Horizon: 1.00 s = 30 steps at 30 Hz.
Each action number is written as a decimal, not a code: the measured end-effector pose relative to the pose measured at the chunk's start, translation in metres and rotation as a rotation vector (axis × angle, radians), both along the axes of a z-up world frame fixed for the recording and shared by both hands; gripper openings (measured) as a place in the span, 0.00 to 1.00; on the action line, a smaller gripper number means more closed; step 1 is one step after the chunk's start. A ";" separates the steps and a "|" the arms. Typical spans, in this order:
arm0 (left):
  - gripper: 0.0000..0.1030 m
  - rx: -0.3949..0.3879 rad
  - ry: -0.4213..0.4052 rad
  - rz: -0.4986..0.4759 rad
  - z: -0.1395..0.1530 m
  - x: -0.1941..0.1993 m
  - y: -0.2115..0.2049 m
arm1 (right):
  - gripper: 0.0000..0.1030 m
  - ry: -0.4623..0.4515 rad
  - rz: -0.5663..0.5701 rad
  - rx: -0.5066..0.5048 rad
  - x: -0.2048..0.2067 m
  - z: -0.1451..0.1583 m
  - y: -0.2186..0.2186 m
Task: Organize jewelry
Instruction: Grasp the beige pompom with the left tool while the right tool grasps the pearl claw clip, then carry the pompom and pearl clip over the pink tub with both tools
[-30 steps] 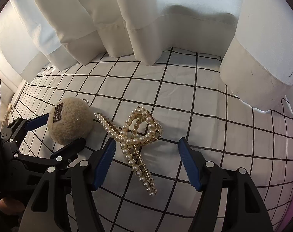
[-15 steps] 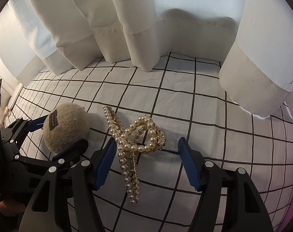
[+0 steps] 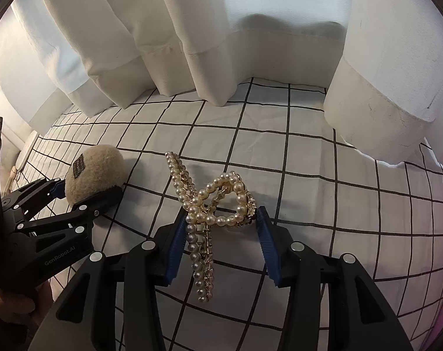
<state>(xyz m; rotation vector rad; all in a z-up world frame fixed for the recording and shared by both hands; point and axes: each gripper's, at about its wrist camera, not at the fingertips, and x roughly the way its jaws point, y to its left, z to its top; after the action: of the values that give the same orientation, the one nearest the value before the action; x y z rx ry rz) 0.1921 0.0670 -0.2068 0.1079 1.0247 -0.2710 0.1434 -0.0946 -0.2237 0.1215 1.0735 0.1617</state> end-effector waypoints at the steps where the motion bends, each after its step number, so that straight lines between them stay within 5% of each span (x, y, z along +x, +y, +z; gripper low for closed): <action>1: 0.49 -0.003 -0.003 0.008 0.001 -0.001 0.003 | 0.44 0.001 -0.006 0.003 -0.001 0.000 -0.001; 10: 0.49 -0.047 -0.045 0.018 0.028 -0.029 0.010 | 0.44 -0.016 -0.020 0.029 -0.020 0.016 0.000; 30: 0.49 -0.115 -0.177 -0.027 0.122 -0.087 -0.004 | 0.44 -0.159 -0.071 0.047 -0.088 0.107 -0.013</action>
<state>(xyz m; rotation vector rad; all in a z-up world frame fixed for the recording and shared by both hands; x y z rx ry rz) 0.1053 0.0625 -0.0848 0.0409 0.8305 -0.3384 0.0557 -0.1071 -0.1169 0.1859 0.9056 0.1309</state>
